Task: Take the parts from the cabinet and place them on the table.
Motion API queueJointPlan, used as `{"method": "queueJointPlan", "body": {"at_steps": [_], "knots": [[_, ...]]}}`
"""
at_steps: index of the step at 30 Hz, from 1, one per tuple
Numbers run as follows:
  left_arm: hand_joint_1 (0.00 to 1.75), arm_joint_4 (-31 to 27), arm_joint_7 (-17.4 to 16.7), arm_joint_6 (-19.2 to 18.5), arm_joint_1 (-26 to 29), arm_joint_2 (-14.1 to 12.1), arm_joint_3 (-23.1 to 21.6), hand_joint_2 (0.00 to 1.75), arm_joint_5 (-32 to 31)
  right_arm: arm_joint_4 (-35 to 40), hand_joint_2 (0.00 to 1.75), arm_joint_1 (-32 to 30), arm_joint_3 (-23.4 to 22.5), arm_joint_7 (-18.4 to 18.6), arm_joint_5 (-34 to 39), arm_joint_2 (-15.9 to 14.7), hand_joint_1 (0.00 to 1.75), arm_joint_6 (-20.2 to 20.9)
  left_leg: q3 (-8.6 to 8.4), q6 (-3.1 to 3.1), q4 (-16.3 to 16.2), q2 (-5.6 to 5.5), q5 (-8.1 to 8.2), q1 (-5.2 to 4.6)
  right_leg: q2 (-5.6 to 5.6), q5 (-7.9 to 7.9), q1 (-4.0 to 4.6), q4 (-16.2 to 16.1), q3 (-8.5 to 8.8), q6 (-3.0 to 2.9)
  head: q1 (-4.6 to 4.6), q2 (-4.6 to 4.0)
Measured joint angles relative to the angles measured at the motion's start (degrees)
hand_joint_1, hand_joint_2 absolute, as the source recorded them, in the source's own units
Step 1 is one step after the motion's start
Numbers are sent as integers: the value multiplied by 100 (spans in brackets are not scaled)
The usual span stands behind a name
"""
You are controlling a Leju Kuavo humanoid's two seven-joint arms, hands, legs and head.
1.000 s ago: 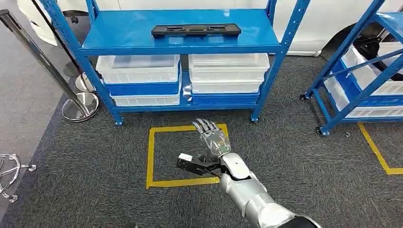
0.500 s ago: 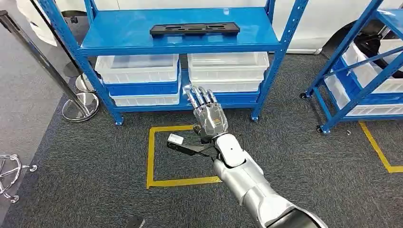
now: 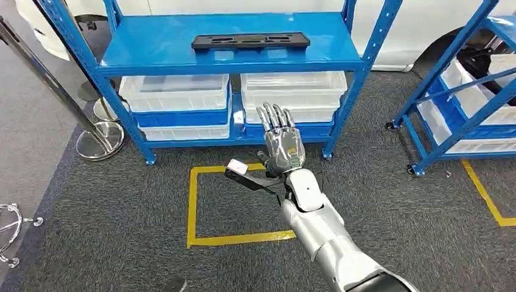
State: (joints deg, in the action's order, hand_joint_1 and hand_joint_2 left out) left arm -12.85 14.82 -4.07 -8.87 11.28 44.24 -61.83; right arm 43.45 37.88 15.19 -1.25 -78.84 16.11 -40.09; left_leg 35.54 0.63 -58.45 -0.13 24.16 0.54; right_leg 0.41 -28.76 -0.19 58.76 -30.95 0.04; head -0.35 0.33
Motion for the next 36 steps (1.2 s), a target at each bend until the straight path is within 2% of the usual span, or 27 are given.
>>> {"method": "queueJointPlan", "body": {"at_steps": [2, 5, 6, 7, 8, 10, 11, 12, 14, 16, 17, 18, 19, 21, 22, 23, 24, 25, 27, 28, 29, 30, 31, 33, 34, 35, 36], "knots": [[0, 0, 4, -13, -9, 7, -15, 0, 0, -11, 175, 12, -46, 17, -52, -13, 0, -2, -139, 73, 87, -1, 33, 34, -13, -83, -14, 337, -129, 51, 7, 0], [0, 0, 7, -15, -40, 11, -33, 0, 0, -46, 175, -11, -109, 41, -68, -44, 0, 0, -222, 127, 88, -4, 130, 26, -14, -537, -20, 1504, -933, 101, 4, 0], [0, 0, 7, -15, -33, 11, -33, 0, -2, -68, 175, -35, -120, 52, -68, -61, 0, 0, -270, 130, 87, -8, 170, 21, -14, -552, -20, 1718, -1152, 97, 7, 0], [0, 0, 7, -13, -24, 11, -33, 0, -2, -87, 175, -51, -131, 63, -70, -72, 0, 0, -331, 129, 87, -13, 213, 15, -14, -388, -19, 1647, -1218, 80, 6, 0], [0, 2, 5, -15, -22, 11, -35, 0, -2, -105, 175, -52, -137, 76, -83, -83, 0, 0, -401, 126, 87, -18, 261, 6, -14, -101, -15, 1368, -1168, 55, 5, 0], [0, 9, 7, -15, -35, 17, -46, 0, -11, -120, 175, -45, -149, 122, -120, -96, 0, 0, -572, 105, 91, -20, 380, -8, -14, 633, 9, 363, -826, -28, 7, 0], [0, 24, 7, -17, -30, 33, -48, 0, -13, -131, 175, -51, -155, 127, -129, -118, 0, 2, -597, 84, 100, -15, 430, -6, -17, 744, 44, 112, -746, -80, 9, 0], [0, 31, 9, -15, -53, 37, -48, 0, -17, -151, 175, -42, -168, 127, -133, -133, 0, 2, -611, 48, 97, -31, 452, -16, -37, 525, 79, 14, -742, -93, -7, 0], [0, 31, 4, -15, -64, 37, -50, 0, -17, -155, 175, -52, -177, 127, -131, -136, 0, 0, -599, 3, 116, -27, 483, -14, -35, 591, 92, 29, -716, -121, 11, 0], [0, 31, 7, -15, -61, 39, -61, 0, -20, -155, 175, -81, -205, 131, -127, -160, 0, -2, -710, -57, 120, -20, 491, -32, -22, 569, 69, -29, -657, -186, 4, 0], [0, 31, 7, -15, -63, 35, -68, 0, -20, -155, 175, -82, -210, 133, -124, -160, 0, -4, -673, -79, 64, -15, 545, -22, -10, 570, 22, -75, -553, -202, 13, 0], [0, 31, 9, -15, -70, 35, -72, 0, -22, -155, 175, -73, -221, 131, -116, -173, 0, -2, -599, -109, -202, -16, 518, -8, -8, 542, 21, -101, -481, -241, 7, 0], [0, 31, 9, -22, -79, 37, -77, 0, -37, -155, 175, -65, -231, 125, -107, -175, 0, -2, -351, -126, -644, -15, 589, -5, -13, 504, 16, -108, -434, -277, 2, 0], [0, 31, 9, -22, -73, 35, -79, 0, -37, -157, 175, -92, -253, 118, -83, -175, 0, -2, 191, -187, -1428, -14, 922, 15, -11, 407, 16, -108, -342, -283, 4, 0], [0, 31, 9, -22, -61, 35, -79, 0, -37, -164, 175, -105, -258, 116, -68, -177, 0, -2, 391, -202, -1633, -12, 1072, 18, -7, 360, 16, -106, -290, -279, 4, 0], [0, 33, 7, -22, -49, 35, -79, 0, -37, -168, 175, -116, -264, 116, -55, -177, 0, -2, 493, -204, -1630, -11, 1067, 20, 1, 308, 15, -105, -222, -274, 4, 0], [0, 31, 7, -22, -44, 35, -79, 0, -37, -173, 175, -118, -269, 111, -48, -177, 0, -2, 488, -198, -1420, -10, 918, 21, 10, 251, 14, -105, -143, -265, 4, 0], [0, 31, 7, -22, -46, 31, -79, 0, -37, -173, 175, -116, -273, 100, -46, -177, 0, -2, 381, -187, -979, -9, 578, 20, 15, 184, 15, -103, -46, -248, 4, 0], [0, 33, 7, -22, -46, 22, -79, 0, -37, -175, 175, -115, -275, 96, -37, -177, 0, 0, 136, -97, -35, 0, -251, 9, 12, 55, 16, -108, 76, -208, 7, 0], [0, 33, 0, -22, -47, 22, -79, 0, -37, -194, 175, -110, -286, 96, -35, -177, 0, 2, 168, -66, 49, 1, -106, -39, 21, 13, 42, -63, 119, -168, 5, 0], [0, 33, 0, -22, -73, 22, -79, 0, -35, -199, 175, -98, -291, 90, -28, -177, 0, 0, 130, -34, 38, -2, -78, -43, 24, -15, 38, -87, 87, -127, 4, 0], [0, 33, -2, -22, -62, 20, -79, 0, -37, -203, 175, -105, -291, 66, -24, -177, 0, -2, 130, 12, 59, -11, -144, -51, 25, -20, 35, -85, 137, -83, 4, 0], [0, 35, -2, -20, -55, 17, -79, 0, -37, -203, 175, -98, -291, 61, -17, -175, 0, -2, 93, 56, 83, -10, -119, -40, 25, 8, 43, -41, 141, -51, 9, 0], [0, 33, 2, -22, -57, 22, -83, 0, -37, -203, 175, -74, -293, 61, -13, -173, 0, -4, -74, 117, 142, -20, -101, -3, 13, -78, 19, 117, 146, 2, 11, 0], [0, 33, 4, -22, -72, 22, -83, 0, -37, -205, 175, -40, -293, 63, -13, -173, 0, -2, -117, 157, 144, -17, -70, 0, 2, -180, 15, 416, -24, 45, 11, 0], [0, 33, 4, -22, -88, 22, -83, 0, -37, -208, 175, -23, -295, 63, -13, -173, 0, -2, -142, 172, 144, -18, -38, -1, 0, -332, -3, 805, -282, 81, 9, 0], [0, 33, 4, -22, -87, 22, -83, 0, -37, -212, 175, -31, -295, 63, -13, -175, 0, -2, -172, 175, 144, -19, 3, -2, -2, -535, -16, 1247, -596, 89, 9, 0]]}}
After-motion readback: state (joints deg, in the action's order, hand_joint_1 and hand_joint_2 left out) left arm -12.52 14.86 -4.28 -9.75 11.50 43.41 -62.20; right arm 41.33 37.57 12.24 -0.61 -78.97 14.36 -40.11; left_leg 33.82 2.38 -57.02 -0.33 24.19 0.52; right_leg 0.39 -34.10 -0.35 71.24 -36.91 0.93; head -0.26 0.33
